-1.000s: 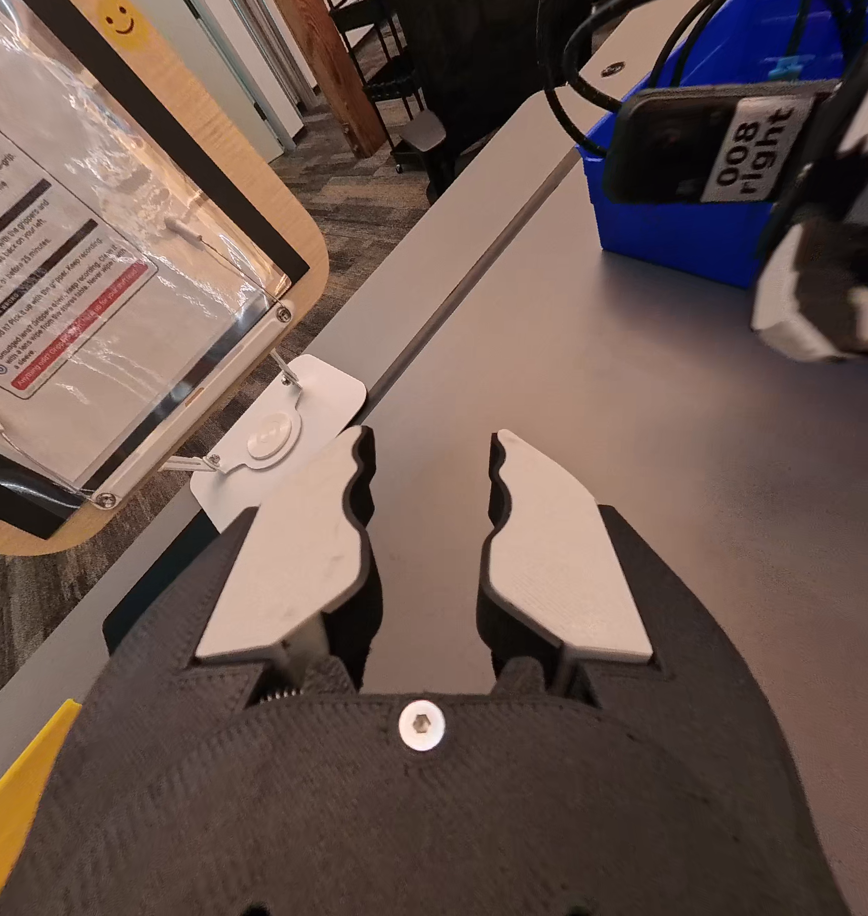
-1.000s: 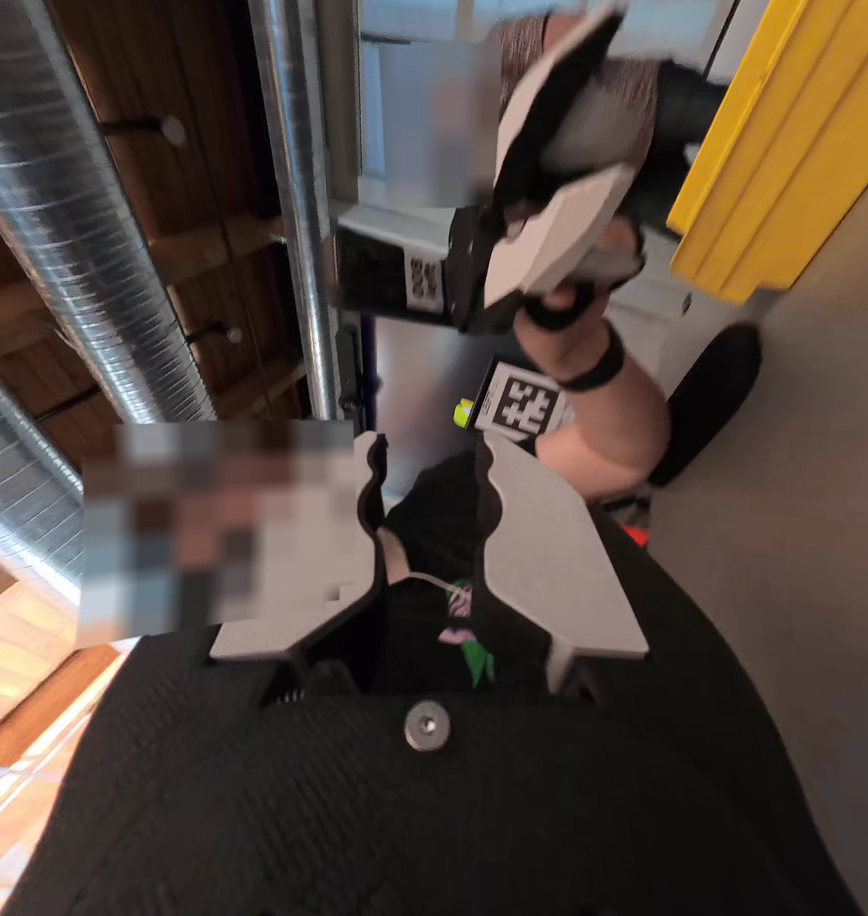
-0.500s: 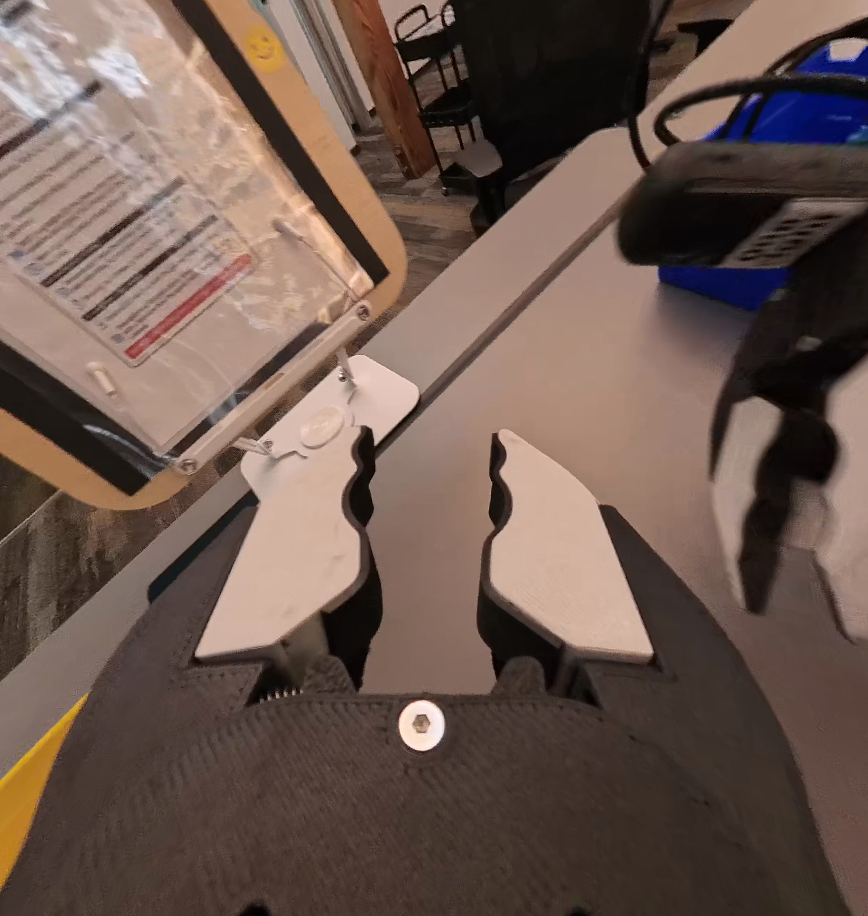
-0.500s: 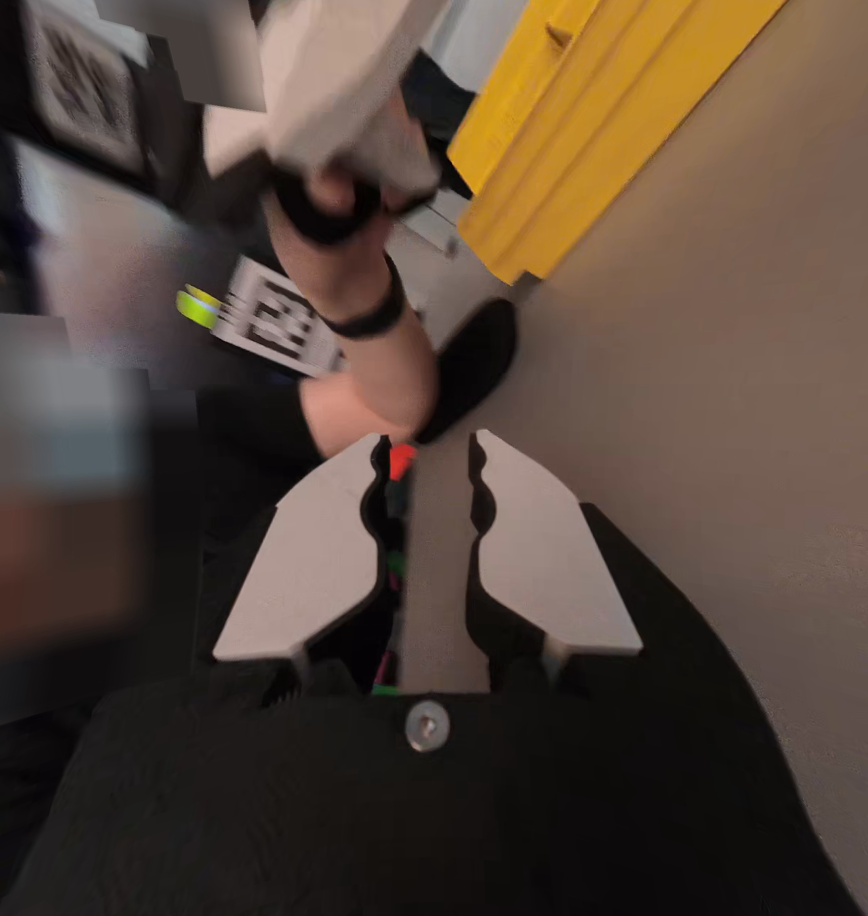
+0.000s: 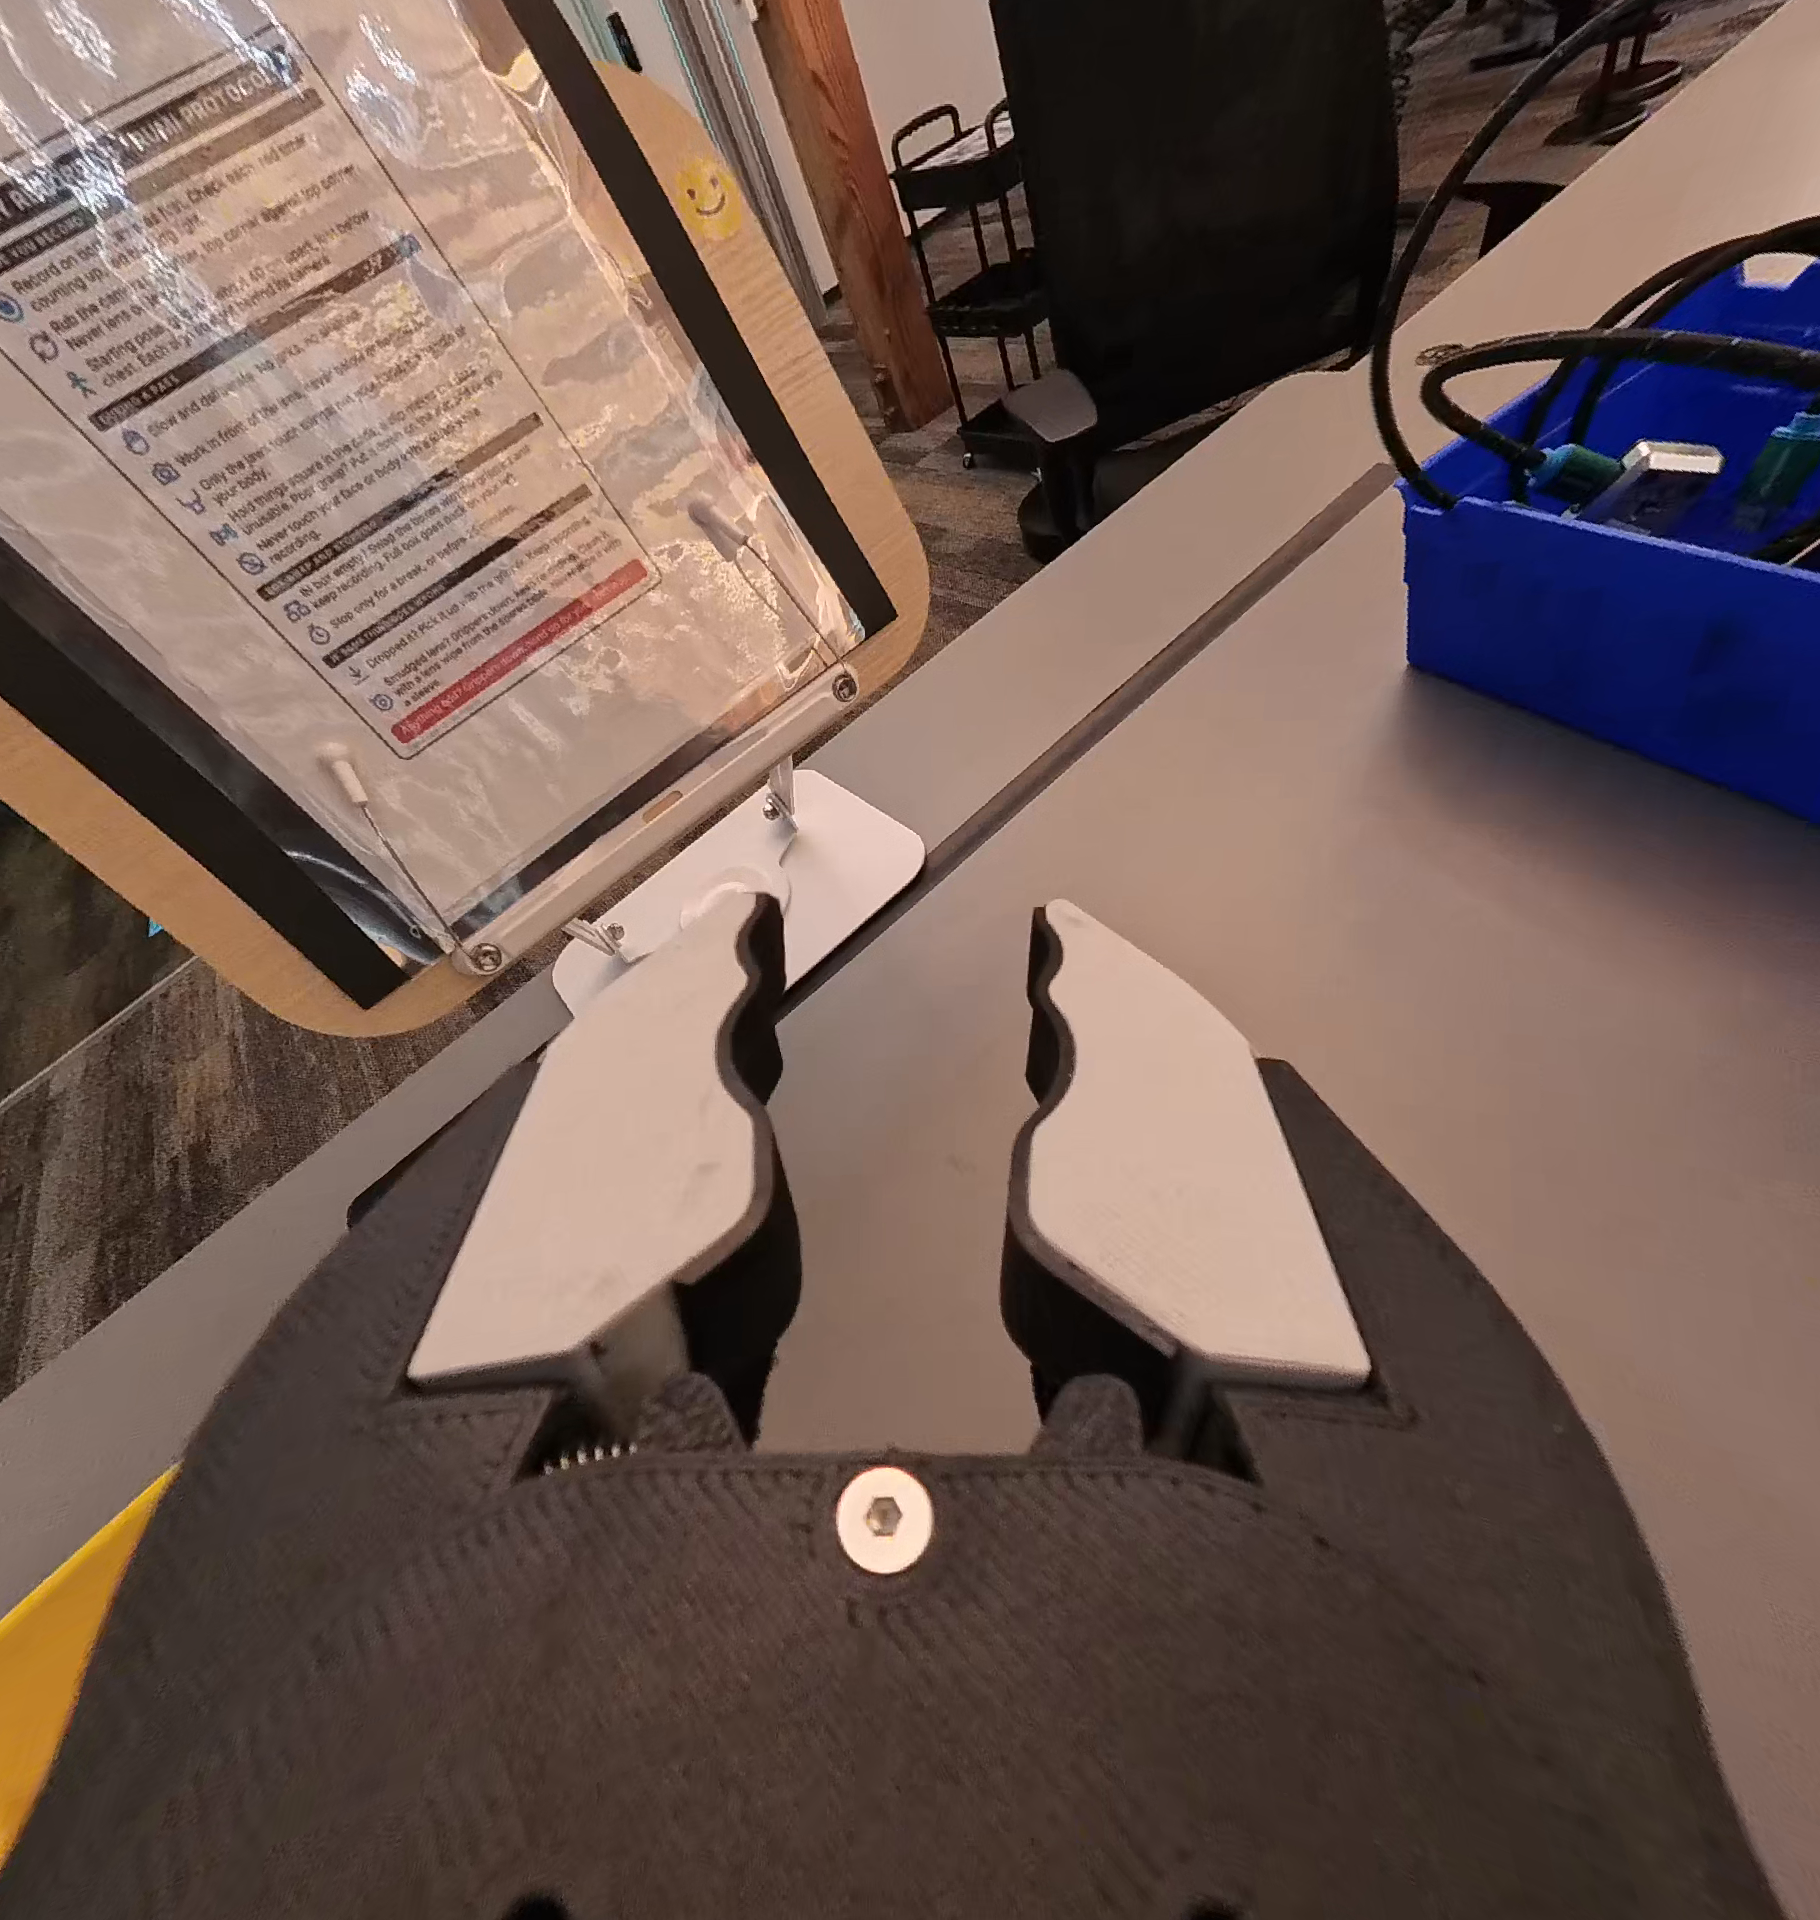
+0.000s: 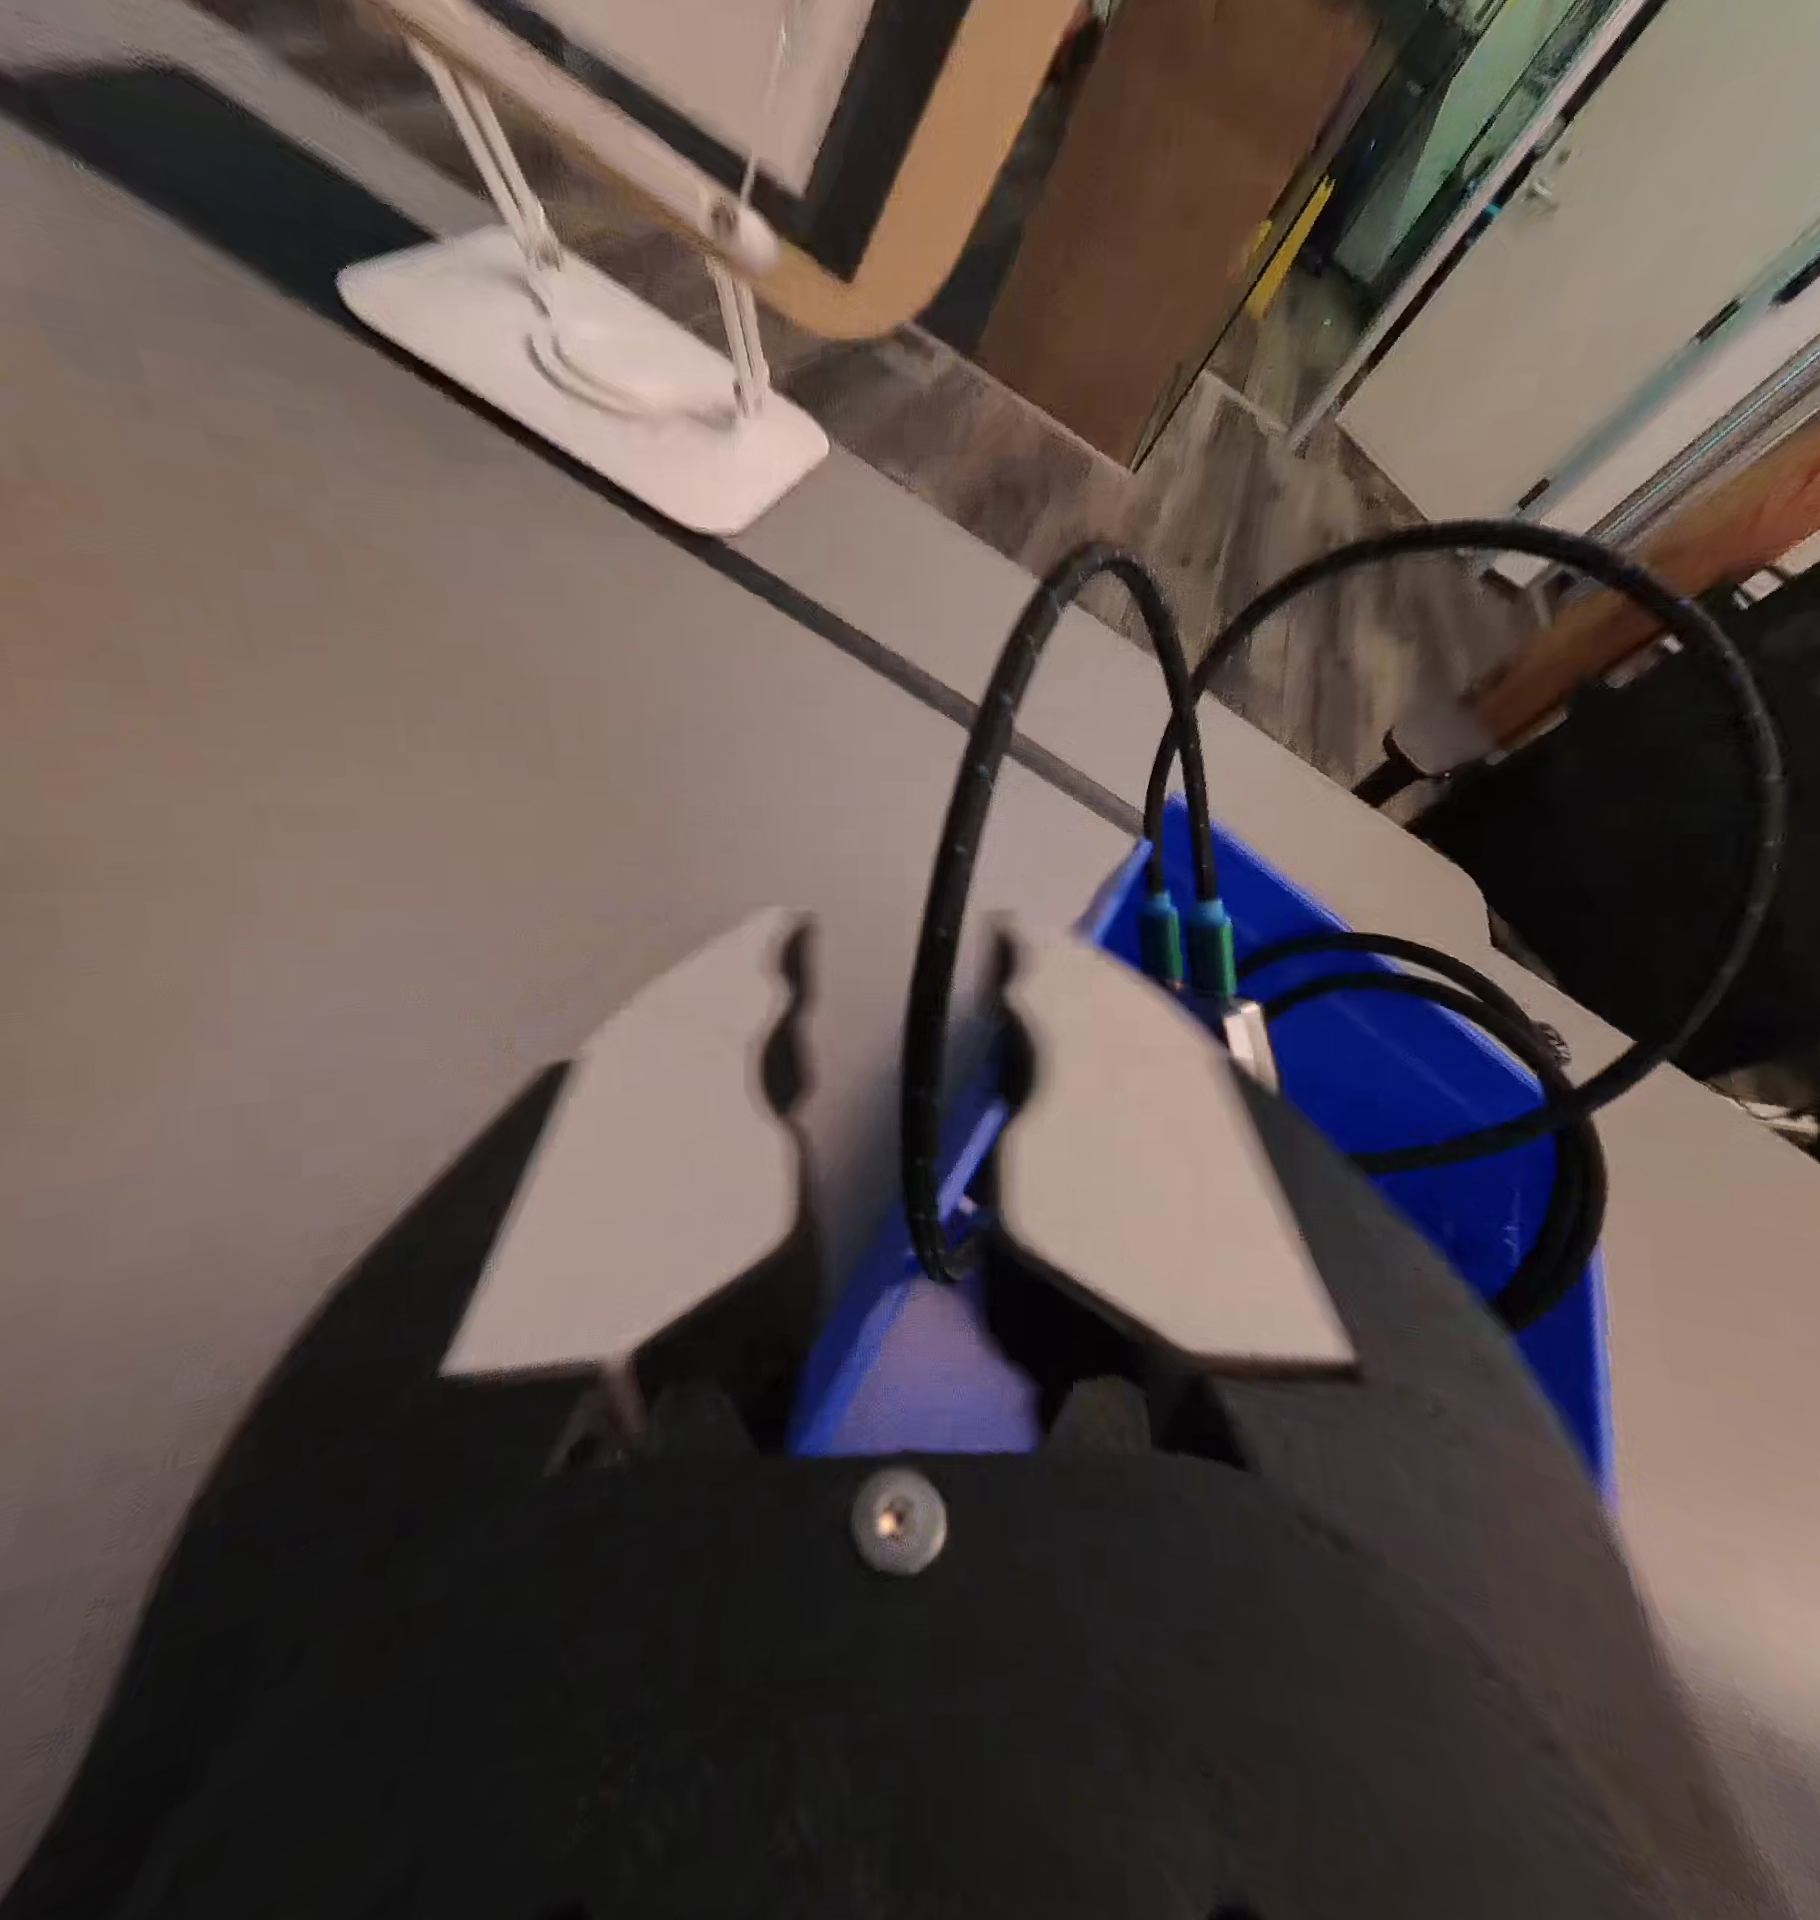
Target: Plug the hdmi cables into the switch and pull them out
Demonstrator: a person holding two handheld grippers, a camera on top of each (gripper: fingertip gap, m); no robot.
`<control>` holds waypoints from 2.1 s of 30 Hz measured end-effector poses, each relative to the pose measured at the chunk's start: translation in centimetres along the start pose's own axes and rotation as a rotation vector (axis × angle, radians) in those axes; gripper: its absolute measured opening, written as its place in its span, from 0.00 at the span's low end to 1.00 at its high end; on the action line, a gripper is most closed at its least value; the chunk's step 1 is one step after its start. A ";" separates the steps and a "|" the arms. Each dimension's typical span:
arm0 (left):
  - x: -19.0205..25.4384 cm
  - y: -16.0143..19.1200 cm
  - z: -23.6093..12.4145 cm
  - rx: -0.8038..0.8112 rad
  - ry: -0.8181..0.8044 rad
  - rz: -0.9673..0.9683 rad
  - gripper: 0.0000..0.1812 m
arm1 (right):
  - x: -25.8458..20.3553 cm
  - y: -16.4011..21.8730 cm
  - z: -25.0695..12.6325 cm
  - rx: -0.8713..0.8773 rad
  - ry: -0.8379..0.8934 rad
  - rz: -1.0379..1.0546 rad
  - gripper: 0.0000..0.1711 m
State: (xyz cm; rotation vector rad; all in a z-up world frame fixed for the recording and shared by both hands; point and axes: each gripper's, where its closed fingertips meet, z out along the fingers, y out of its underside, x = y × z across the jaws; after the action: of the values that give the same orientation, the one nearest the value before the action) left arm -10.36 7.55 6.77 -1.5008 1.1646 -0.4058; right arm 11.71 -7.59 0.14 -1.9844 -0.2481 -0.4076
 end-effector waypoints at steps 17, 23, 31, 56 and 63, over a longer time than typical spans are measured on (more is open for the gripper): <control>0.6 -0.2 -0.2 0.004 0.026 -0.003 0.24 | 13.5 -1.7 -0.5 -0.103 -0.528 -0.078 0.05; 1.8 0.7 0.9 -0.044 0.040 0.033 0.24 | 15.5 -1.5 1.1 -0.279 -0.539 -0.231 0.05; 2.1 0.5 0.9 -0.040 0.061 0.022 0.24 | 15.6 9.1 2.4 -0.410 -0.589 -0.010 0.06; -12.7 15.1 -19.6 -0.373 -0.034 -0.188 0.26 | -1.0 -17.4 -7.1 0.593 -0.402 -0.279 0.38; -5.1 23.5 -19.7 -0.569 0.279 -0.009 0.27 | -5.0 -16.4 -5.3 0.563 -0.573 -0.338 0.38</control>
State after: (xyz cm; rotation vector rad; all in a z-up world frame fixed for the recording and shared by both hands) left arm -38.26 3.91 -6.48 -1.9824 1.5831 -0.3083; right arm 0.50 -5.21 13.92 -1.4555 -0.9592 0.0413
